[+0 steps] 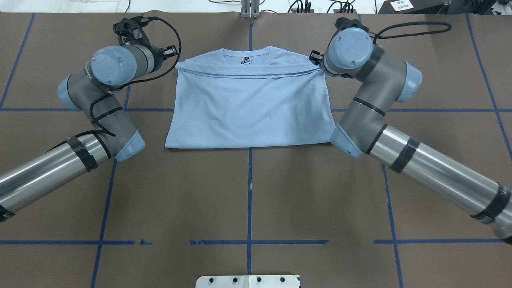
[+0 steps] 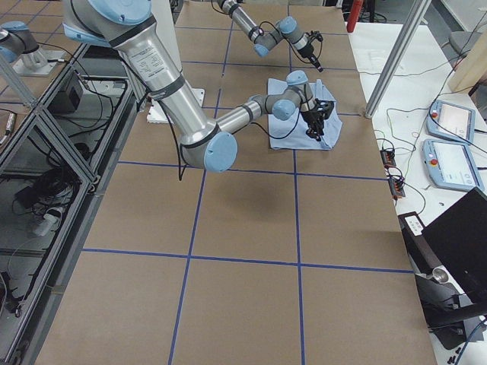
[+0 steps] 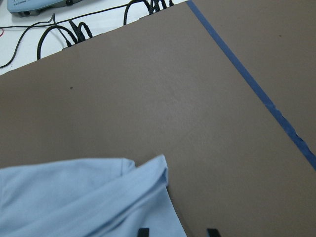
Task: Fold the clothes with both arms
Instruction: 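Move the right gripper down to the folded edge nearest the robot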
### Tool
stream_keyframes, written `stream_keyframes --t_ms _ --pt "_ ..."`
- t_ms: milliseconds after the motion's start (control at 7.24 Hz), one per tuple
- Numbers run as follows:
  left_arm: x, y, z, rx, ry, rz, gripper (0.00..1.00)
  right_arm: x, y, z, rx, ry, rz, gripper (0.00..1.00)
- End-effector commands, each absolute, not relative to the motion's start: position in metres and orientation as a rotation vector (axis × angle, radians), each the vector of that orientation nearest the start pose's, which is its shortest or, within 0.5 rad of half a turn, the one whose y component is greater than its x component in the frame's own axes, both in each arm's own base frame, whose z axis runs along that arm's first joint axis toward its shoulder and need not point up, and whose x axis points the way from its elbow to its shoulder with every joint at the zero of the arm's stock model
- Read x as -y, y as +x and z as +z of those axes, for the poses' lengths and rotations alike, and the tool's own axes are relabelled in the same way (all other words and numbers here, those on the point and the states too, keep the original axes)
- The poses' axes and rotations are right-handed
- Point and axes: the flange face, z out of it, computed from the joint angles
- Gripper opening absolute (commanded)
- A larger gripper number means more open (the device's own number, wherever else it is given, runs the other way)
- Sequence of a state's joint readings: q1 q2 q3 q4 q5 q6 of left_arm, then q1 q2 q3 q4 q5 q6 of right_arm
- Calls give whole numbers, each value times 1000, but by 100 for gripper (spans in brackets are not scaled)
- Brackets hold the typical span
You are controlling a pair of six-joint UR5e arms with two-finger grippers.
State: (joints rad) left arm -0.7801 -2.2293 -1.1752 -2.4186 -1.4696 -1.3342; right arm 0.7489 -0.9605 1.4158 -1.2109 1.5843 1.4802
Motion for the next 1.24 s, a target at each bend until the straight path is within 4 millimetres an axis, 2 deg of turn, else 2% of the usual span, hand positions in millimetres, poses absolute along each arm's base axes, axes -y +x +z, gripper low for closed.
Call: stream_keyframes --t_ms 0,138,414,552,829,1105 --pt "643 446 346 -964 636 -538 32 532 -446 361 803 266 702 63" --pt "643 447 345 -964 635 -536 32 486 -460 363 824 269 726 63" --pt "642 446 350 -957 632 -535 32 430 -455 377 853 201 814 64" --pt "642 446 350 -957 632 -535 32 420 -458 383 849 183 818 64" --pt "642 446 352 -953 631 -533 32 419 -466 389 834 180 807 63" --pt "642 445 354 -953 630 -535 32 419 -469 385 840 180 802 62"
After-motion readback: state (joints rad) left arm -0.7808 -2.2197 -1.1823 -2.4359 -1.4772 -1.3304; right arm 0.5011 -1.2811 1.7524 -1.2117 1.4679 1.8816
